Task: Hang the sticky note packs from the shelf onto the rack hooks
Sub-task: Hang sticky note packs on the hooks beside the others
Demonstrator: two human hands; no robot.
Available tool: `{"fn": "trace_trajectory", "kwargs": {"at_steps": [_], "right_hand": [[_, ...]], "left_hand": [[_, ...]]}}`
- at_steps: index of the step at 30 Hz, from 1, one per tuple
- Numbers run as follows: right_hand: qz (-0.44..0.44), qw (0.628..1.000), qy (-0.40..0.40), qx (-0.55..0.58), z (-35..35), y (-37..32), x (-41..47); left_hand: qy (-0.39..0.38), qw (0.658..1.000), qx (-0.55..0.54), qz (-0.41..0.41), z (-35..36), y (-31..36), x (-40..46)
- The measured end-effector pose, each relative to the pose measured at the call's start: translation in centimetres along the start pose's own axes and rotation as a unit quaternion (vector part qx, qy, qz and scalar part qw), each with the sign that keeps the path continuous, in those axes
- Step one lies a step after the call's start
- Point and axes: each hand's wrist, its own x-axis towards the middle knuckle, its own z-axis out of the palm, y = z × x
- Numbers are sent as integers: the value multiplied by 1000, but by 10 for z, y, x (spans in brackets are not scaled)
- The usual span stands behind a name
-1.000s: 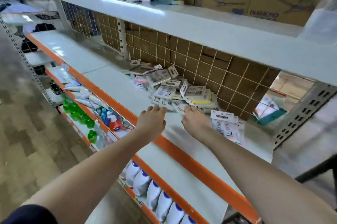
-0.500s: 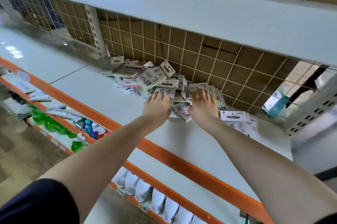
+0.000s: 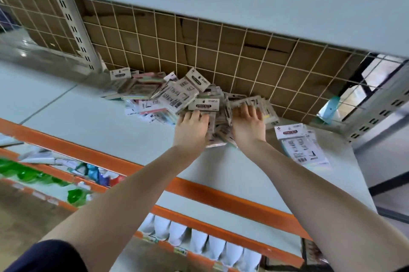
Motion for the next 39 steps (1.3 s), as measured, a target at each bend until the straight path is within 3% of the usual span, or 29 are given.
{"fn": "trace_trajectory", "kwargs": {"at_steps": [5,9,12,15,17,21,23,25,27,30,32,34,39], "right_hand": [[13,1000,12,7,1,1,-13],[30,996,67,53,-6,-2,-28],[90,975,100,176,-15,-6,-34],[184,920,84,335,-22,-5,-38],[265,845,85,457,-25,-2,-40],[384,602,101,693,-26,12,-52],[420,498,84,754,-28,21,-62],[444,414,75,791,-31,28,-73],[449,363,68,813,-34,36,-87],[435,334,87,832,-40,53,-108],[452,348,119,813,-47,68,-122],[469,366,148,790,-55,82,-138],[455,361,194,791,-77,120,-189]], "left_hand": [[12,991,-130,-2,-11,-8,-7],[34,963,-263,-50,-27,-22,-7],[53,943,-320,-79,-33,-29,-8],[31,917,-383,-108,-38,-30,-9],[10,857,-489,-165,-40,-28,-9],[-76,632,-721,-274,-42,-24,-9],[-135,544,-776,-288,-40,-23,-11],[-196,498,-797,-280,-37,-18,-14],[-249,470,-802,-273,-36,-8,-17],[-297,417,-814,-274,-38,11,-20],[-314,395,-817,-279,-42,28,-22],[-329,401,-806,-285,-47,49,-24],[-350,409,-797,-276,-60,114,-37]]}}
